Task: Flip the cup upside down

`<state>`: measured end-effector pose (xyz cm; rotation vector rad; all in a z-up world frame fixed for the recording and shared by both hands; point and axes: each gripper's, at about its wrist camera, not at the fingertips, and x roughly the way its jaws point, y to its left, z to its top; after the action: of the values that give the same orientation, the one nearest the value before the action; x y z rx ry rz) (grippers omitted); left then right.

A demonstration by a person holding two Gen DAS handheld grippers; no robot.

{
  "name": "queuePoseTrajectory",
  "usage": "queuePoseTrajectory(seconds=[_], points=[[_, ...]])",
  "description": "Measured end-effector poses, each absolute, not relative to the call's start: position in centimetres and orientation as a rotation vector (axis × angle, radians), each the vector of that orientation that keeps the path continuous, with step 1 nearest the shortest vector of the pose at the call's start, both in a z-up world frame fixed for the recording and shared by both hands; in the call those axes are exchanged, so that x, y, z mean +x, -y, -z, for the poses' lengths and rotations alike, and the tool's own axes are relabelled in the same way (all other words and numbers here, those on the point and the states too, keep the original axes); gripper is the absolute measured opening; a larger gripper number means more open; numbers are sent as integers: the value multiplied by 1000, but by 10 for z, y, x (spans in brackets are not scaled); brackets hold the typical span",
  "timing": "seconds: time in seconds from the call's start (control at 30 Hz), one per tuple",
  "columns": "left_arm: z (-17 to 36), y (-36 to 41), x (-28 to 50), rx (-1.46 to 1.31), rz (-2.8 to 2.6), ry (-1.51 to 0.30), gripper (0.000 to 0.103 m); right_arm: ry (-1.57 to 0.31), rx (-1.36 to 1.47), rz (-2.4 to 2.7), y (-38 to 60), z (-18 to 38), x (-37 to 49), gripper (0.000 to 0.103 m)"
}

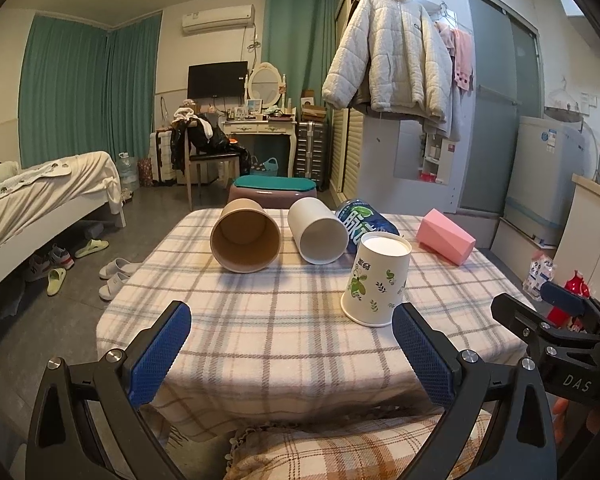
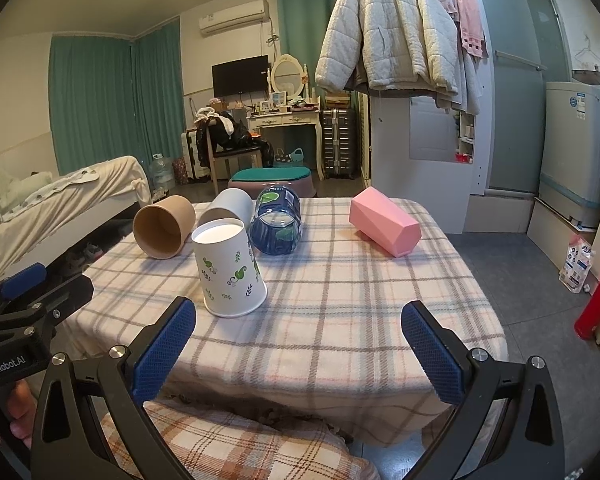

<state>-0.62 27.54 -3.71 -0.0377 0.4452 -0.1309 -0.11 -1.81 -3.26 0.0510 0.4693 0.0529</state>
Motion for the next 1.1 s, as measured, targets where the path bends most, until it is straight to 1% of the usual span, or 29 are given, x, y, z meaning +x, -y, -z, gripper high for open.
queuePoseTrajectory(seconds=[1.1], points=[[38, -279, -6, -32, 131, -448, 103, -481, 50, -54, 19, 36, 4, 103]])
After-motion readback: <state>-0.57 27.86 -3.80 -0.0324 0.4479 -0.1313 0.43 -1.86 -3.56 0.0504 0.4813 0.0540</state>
